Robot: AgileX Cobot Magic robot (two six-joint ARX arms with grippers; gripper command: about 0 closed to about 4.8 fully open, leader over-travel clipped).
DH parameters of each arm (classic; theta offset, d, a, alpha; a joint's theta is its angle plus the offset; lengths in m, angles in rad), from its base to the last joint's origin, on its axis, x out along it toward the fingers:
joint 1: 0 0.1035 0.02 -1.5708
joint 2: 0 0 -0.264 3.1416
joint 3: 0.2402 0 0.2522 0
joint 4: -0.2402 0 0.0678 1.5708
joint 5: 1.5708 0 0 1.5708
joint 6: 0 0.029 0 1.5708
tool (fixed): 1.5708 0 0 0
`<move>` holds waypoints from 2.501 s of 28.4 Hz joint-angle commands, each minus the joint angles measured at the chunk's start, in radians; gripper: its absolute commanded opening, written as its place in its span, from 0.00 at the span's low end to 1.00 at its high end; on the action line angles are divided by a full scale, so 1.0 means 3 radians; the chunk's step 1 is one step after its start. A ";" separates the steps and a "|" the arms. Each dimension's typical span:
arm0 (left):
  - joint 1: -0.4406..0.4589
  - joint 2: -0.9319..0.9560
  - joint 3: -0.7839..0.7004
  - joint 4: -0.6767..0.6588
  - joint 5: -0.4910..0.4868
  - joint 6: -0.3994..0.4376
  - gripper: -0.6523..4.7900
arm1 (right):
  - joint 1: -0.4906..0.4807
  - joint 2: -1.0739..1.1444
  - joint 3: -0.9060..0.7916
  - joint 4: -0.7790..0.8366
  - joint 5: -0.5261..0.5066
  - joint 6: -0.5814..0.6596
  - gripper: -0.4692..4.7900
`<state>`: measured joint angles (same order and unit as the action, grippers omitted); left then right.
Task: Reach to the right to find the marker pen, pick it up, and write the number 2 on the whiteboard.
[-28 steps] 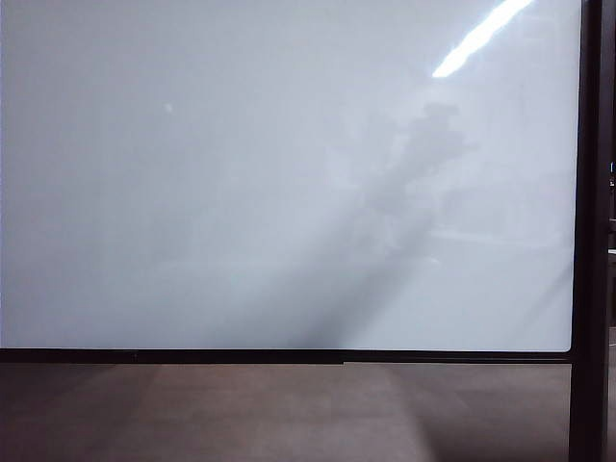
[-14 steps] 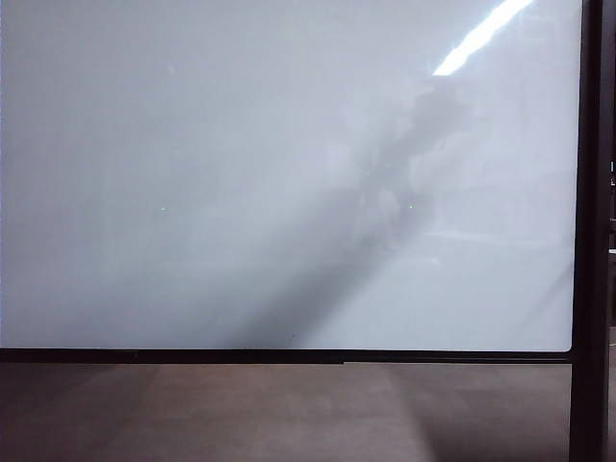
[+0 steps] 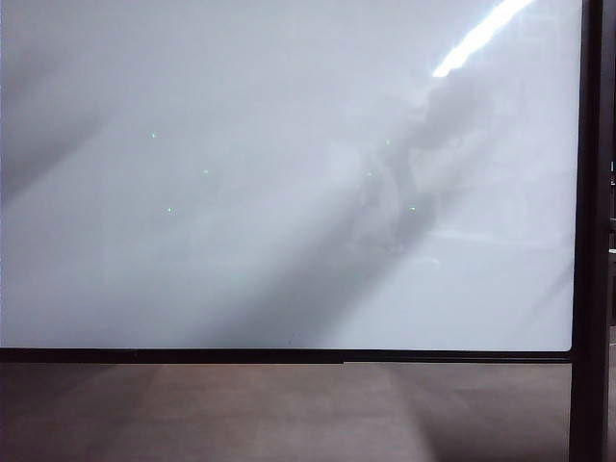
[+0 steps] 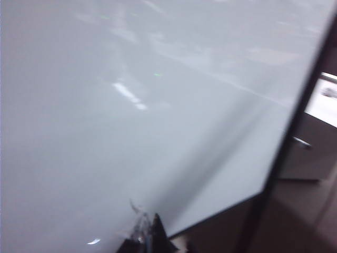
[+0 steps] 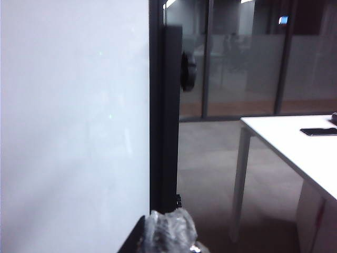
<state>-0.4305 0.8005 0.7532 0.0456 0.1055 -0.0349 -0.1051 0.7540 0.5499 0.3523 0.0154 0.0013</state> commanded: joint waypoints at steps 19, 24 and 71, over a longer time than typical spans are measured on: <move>-0.0308 0.0034 0.0065 0.0161 0.0037 0.0029 0.11 | -0.0599 0.1750 0.0010 0.1657 -0.0961 -0.0009 0.09; -0.0306 0.0042 0.0065 0.0309 -0.0010 0.0032 0.11 | -0.0599 0.2387 0.0010 0.2046 -0.0922 -0.0008 0.09; -0.0306 0.0127 0.0064 0.0276 -0.0051 0.0090 0.11 | -0.0641 0.4320 0.1193 0.2702 -0.1296 -0.0006 0.61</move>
<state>-0.5213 0.8406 0.7639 0.1162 0.0902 -0.0154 -0.2958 2.0518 0.9009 1.1458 -0.3740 -0.0048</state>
